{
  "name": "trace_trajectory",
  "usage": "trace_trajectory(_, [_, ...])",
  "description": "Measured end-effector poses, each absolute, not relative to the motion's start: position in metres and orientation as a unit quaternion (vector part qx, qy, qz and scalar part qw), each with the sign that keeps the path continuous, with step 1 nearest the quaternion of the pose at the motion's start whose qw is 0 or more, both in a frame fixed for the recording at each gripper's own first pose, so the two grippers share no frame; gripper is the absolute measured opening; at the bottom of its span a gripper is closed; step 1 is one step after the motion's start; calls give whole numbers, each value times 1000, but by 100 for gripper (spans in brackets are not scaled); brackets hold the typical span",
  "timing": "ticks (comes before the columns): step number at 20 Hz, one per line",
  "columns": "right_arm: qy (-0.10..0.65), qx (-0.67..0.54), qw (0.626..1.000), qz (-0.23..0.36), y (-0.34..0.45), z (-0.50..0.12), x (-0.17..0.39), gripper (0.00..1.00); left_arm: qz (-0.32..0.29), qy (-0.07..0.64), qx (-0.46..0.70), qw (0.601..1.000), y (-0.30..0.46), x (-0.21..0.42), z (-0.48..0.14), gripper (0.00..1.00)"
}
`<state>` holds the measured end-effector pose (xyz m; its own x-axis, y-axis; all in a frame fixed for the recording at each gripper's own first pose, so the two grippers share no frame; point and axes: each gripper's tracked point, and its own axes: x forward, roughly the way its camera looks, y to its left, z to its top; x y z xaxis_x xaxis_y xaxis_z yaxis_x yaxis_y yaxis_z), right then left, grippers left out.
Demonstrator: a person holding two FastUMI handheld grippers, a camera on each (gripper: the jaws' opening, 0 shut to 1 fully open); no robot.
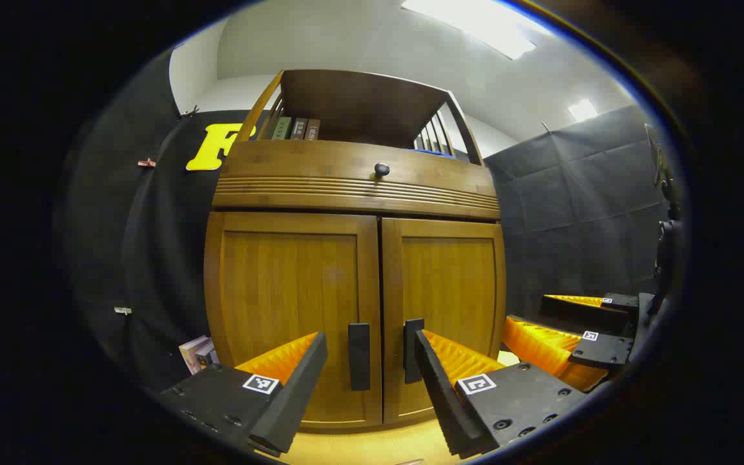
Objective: Open the right door of the double-door shoe cabinet with the right hand, and open the left door with the left hand.
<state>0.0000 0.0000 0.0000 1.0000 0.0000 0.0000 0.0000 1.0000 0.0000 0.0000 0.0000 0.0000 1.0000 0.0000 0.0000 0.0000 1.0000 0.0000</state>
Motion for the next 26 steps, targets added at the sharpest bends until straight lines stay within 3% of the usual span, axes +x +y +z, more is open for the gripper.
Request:
trace_trajectory(1, [1, 0, 1000, 0, 1, 1, -1, 94, 1, -3, 3, 1000, 1, -1, 2, 81])
trace_trajectory(2, [2, -1, 1000, 2, 3, 0, -1, 91, 3, -5, 6, 1000, 2, -3, 3, 85])
trace_trajectory(26, [21, 4, 1000, 20, 21, -9, 4, 92, 13, -6, -19, 1000, 19, -6, 4, 85])
